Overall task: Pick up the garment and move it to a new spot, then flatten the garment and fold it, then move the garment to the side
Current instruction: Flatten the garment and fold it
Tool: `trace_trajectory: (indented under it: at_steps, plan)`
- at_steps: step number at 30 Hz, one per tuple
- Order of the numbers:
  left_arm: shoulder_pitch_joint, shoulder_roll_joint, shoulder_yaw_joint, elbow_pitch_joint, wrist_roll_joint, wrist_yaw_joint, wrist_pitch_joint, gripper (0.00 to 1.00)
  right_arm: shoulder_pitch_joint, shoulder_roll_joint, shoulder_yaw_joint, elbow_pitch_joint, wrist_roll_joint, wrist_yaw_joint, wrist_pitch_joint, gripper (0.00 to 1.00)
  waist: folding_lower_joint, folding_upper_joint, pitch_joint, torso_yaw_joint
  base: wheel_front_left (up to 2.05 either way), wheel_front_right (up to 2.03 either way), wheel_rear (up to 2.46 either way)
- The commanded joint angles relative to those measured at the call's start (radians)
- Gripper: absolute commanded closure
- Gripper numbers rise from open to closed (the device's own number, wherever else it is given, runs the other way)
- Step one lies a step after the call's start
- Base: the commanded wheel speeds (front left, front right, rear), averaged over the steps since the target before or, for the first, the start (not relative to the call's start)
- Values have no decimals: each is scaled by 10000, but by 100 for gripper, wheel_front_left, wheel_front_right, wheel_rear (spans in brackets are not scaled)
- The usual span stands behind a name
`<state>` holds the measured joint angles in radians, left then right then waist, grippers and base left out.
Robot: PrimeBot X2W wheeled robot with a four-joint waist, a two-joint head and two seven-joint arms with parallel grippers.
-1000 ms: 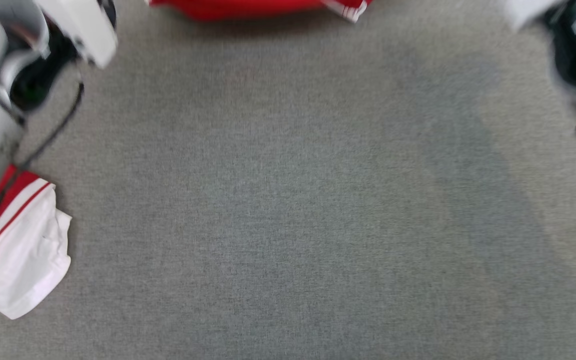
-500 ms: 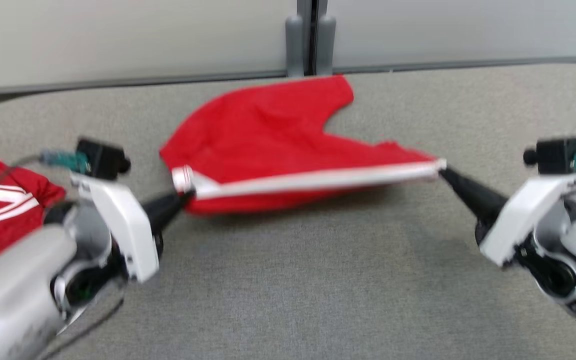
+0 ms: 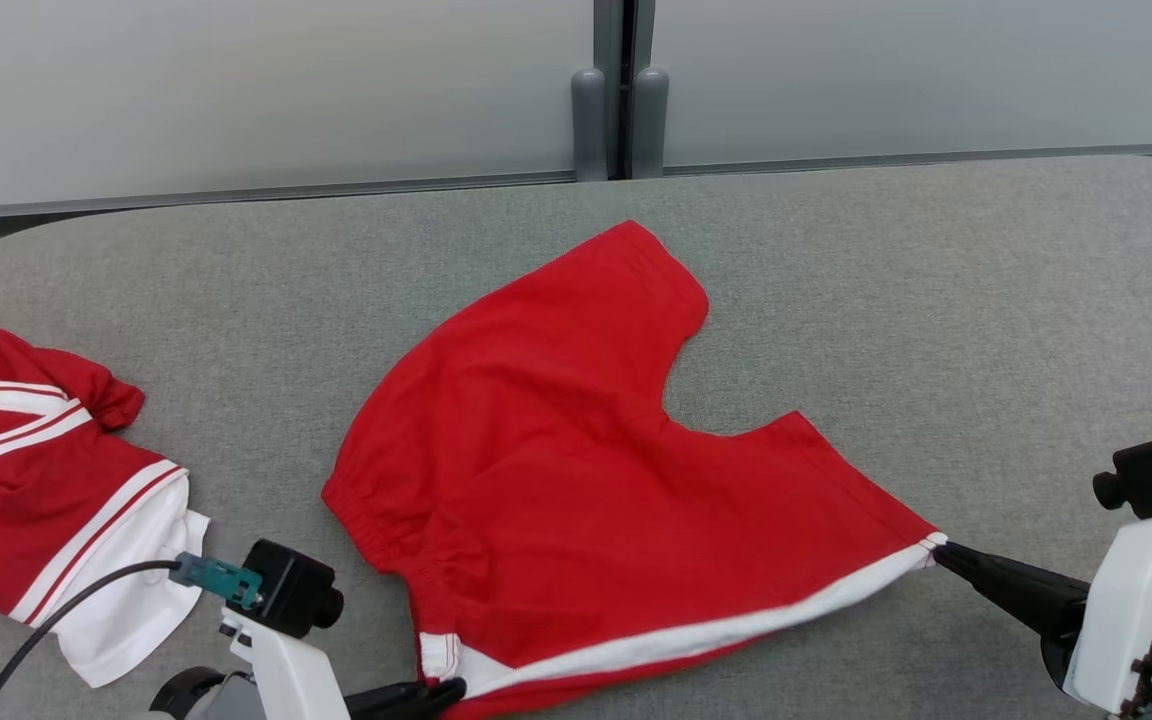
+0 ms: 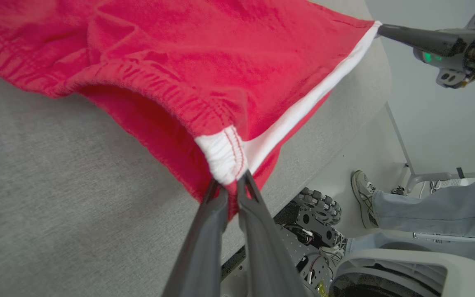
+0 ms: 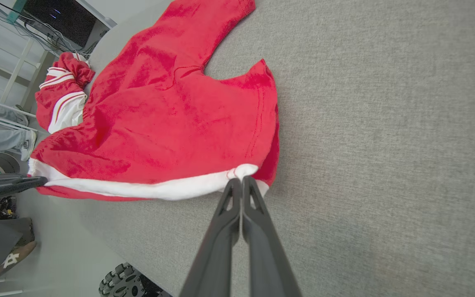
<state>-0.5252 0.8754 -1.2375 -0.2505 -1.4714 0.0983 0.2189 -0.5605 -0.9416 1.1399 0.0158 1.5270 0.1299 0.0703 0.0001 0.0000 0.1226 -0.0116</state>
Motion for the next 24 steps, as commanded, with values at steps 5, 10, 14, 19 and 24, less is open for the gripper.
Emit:
trace_trajectory:
  at_steps: [5,10,14,19,24]
  plan:
    - [76,277,24,-509,-84,208,260,100,-63,-542,-246,-823,211,15,249,100,-1,0,228,167,0,0,0]
    - [-548,421,425,-553,-843,-189,958,100,-1163,-303,-648,-701,220,15,985,100,-1,0,754,404,0,0,0]
    - [-1281,539,864,-453,-1886,-945,1973,100,-2341,239,-850,178,263,15,1958,100,-1,0,1356,724,0,0,0]
    - [-2234,683,1449,65,-2926,-1592,3074,100,-3866,1091,-990,1573,318,15,3153,100,-1,0,2111,1163,0,0,0]
    - [-2958,525,2020,830,-3755,-1964,3676,100,-5171,1949,-1094,2887,99,12,3834,100,-1,0,2762,1566,0,0,0]
